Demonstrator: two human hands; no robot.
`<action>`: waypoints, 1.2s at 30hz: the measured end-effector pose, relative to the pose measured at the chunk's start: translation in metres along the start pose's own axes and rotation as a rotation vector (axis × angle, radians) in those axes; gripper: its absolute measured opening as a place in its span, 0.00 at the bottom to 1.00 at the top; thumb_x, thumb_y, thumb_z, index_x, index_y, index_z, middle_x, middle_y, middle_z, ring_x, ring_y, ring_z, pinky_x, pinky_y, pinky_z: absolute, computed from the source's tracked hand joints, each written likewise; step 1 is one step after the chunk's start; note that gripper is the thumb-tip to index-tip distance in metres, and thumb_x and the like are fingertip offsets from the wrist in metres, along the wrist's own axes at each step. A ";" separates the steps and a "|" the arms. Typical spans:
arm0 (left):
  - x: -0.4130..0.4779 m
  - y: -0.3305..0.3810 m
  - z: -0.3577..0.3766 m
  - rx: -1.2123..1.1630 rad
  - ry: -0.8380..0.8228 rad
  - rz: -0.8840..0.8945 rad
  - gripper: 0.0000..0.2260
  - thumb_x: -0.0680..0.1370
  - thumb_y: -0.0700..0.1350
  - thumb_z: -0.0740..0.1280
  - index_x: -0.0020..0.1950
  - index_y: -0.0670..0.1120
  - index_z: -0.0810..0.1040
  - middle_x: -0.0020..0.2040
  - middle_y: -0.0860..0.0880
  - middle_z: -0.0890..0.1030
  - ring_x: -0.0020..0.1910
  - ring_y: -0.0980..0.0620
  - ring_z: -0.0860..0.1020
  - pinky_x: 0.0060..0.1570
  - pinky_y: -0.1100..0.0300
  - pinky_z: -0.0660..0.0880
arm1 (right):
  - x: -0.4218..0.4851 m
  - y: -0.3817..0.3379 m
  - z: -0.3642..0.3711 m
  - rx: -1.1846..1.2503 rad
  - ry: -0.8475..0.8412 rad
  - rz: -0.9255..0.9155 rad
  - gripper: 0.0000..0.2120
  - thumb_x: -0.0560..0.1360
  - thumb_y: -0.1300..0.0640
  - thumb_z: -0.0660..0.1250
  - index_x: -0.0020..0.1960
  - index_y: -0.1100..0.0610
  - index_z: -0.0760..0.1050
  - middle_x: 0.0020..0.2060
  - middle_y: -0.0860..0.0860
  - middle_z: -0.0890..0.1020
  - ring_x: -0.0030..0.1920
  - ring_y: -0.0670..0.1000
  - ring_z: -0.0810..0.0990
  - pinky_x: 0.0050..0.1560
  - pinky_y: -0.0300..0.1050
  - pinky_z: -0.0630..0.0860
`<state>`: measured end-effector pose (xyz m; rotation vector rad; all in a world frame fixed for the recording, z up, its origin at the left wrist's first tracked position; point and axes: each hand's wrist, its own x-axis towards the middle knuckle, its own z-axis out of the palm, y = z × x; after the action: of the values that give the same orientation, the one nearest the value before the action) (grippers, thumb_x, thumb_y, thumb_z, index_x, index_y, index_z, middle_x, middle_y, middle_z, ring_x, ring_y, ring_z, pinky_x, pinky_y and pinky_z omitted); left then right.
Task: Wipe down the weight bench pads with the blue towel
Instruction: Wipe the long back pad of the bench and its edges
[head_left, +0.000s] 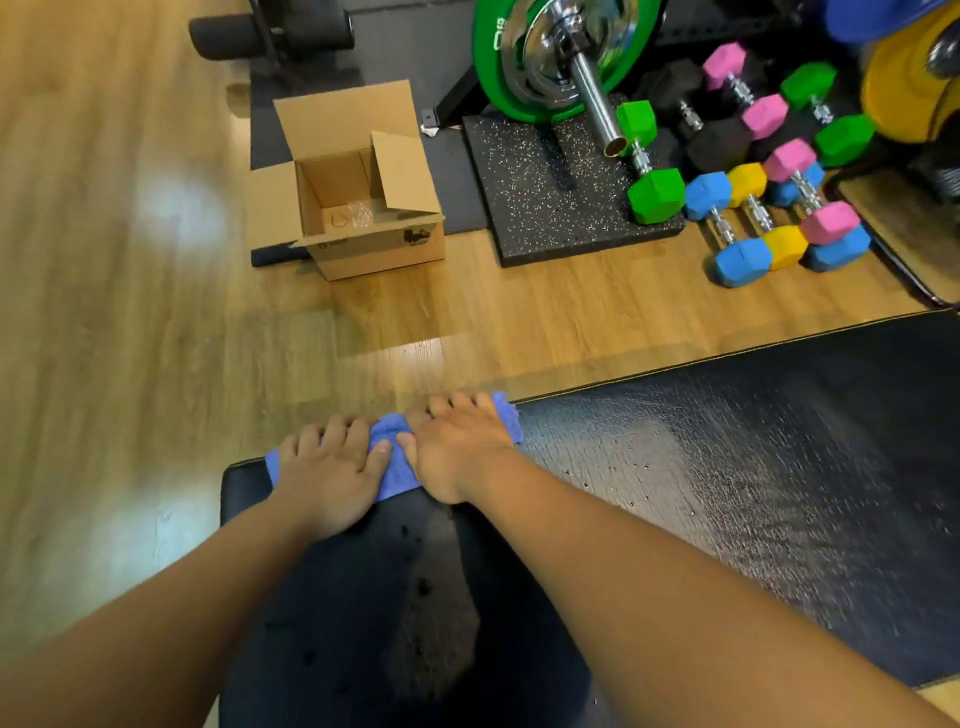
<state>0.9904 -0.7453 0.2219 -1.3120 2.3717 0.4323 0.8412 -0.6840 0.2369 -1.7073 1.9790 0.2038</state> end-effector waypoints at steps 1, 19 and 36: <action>-0.002 0.001 -0.001 0.006 -0.011 -0.002 0.21 0.81 0.58 0.45 0.71 0.52 0.61 0.71 0.50 0.64 0.67 0.44 0.63 0.67 0.50 0.56 | -0.001 -0.002 -0.001 -0.003 -0.013 0.012 0.23 0.81 0.44 0.43 0.71 0.52 0.61 0.67 0.54 0.68 0.66 0.56 0.63 0.65 0.53 0.57; -0.182 0.000 0.126 -0.060 0.147 0.026 0.26 0.78 0.60 0.47 0.69 0.49 0.68 0.77 0.47 0.55 0.77 0.43 0.52 0.73 0.48 0.49 | -0.131 -0.056 0.113 -0.095 0.126 -0.127 0.35 0.68 0.42 0.57 0.72 0.54 0.65 0.73 0.60 0.63 0.73 0.63 0.59 0.67 0.61 0.57; -0.078 -0.061 0.052 -0.038 0.285 0.108 0.28 0.79 0.54 0.48 0.77 0.43 0.57 0.77 0.42 0.57 0.76 0.38 0.52 0.72 0.39 0.53 | -0.009 -0.079 0.044 -0.174 0.166 -0.138 0.33 0.77 0.42 0.40 0.77 0.56 0.49 0.76 0.59 0.55 0.76 0.61 0.52 0.72 0.58 0.46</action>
<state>1.0897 -0.6961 0.2086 -1.3440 2.6906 0.3416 0.9300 -0.6728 0.2206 -2.0233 1.9995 0.1959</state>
